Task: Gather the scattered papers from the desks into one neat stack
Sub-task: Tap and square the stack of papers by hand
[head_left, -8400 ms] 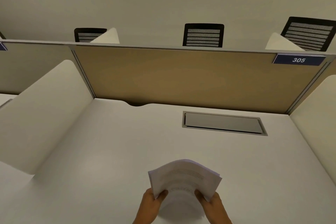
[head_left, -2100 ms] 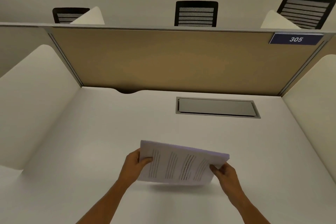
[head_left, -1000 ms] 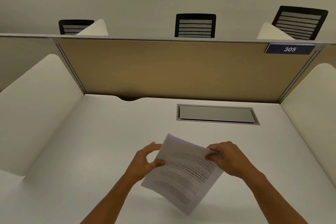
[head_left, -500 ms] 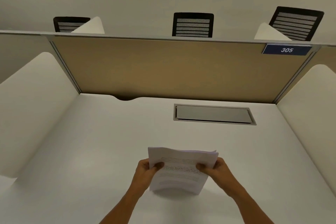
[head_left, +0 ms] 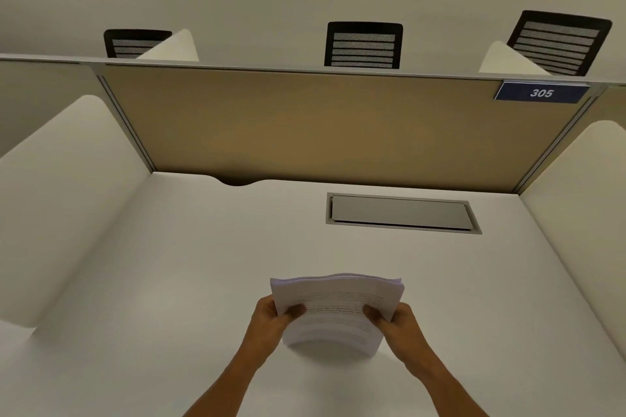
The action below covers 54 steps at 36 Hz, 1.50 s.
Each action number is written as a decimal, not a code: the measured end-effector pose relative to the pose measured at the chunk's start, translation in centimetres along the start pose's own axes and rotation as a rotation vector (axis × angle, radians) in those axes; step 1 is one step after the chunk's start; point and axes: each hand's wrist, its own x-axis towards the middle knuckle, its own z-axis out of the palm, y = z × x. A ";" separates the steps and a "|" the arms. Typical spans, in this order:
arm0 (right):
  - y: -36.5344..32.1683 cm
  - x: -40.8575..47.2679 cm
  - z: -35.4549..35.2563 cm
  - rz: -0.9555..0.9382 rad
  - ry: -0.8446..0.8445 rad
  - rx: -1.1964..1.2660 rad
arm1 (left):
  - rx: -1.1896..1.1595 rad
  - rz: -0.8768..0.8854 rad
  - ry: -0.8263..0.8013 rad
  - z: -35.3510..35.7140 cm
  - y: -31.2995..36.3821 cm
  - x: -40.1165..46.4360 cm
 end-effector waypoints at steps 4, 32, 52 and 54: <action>0.5 -0.2 0.3 0.014 -0.012 0.003 | 0.024 -0.030 -0.017 0.2 -0.7 -0.1; 2.8 -0.2 0.4 0.048 0.003 -0.037 | 0.127 -0.045 -0.038 0.3 -2.5 -0.7; 2.9 -0.2 0.4 0.040 0.000 -0.060 | 0.130 -0.029 0.000 0.1 -2.8 -0.7; 3.0 -0.3 0.4 0.040 -0.008 -0.069 | 0.122 -0.026 0.001 0.0 -3.0 -0.8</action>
